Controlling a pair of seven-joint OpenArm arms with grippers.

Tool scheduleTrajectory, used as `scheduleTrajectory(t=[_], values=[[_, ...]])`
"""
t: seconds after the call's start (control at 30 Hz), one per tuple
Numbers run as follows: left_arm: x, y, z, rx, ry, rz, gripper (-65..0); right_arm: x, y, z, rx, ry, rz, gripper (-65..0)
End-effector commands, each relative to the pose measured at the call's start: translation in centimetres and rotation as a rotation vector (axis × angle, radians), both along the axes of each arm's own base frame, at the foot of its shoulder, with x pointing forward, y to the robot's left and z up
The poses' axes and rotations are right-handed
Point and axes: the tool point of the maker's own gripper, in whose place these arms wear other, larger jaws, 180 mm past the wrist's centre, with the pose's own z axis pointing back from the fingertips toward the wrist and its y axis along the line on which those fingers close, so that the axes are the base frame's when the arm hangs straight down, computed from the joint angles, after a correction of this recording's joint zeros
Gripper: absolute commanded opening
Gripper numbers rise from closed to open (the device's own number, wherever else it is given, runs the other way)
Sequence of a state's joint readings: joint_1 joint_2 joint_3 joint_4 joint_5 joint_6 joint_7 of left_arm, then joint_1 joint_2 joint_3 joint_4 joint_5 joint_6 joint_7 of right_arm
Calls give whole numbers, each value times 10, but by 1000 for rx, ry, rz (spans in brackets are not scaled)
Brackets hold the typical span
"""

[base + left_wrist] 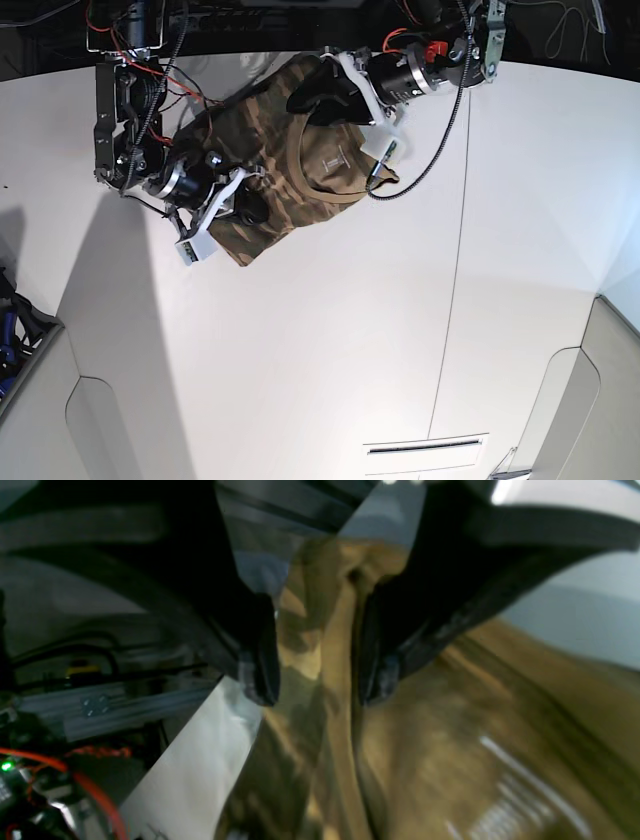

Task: Fold the T-shirt properly

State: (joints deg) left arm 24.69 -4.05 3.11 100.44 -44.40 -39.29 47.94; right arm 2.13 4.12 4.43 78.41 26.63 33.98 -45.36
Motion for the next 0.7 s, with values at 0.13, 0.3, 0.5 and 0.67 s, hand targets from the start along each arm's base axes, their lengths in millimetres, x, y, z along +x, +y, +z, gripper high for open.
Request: scheduleTrajectory(t=[0.13,0.3,0.5,0.67], values=[[17,-4,1,-26,-24,8,-385,-6,-17,-13,-33,60,-4,-650],[22,-4,5,-29,-39,7,-385,5,-19,11,10,0,-19,-650],[14,-5,0,-7,-6,-33,-385,25,-26,63,39,-151,-47,-650],[9,-4,-3,9,11,-56,-385,38,-38,87,20,-229,-73,-650]])
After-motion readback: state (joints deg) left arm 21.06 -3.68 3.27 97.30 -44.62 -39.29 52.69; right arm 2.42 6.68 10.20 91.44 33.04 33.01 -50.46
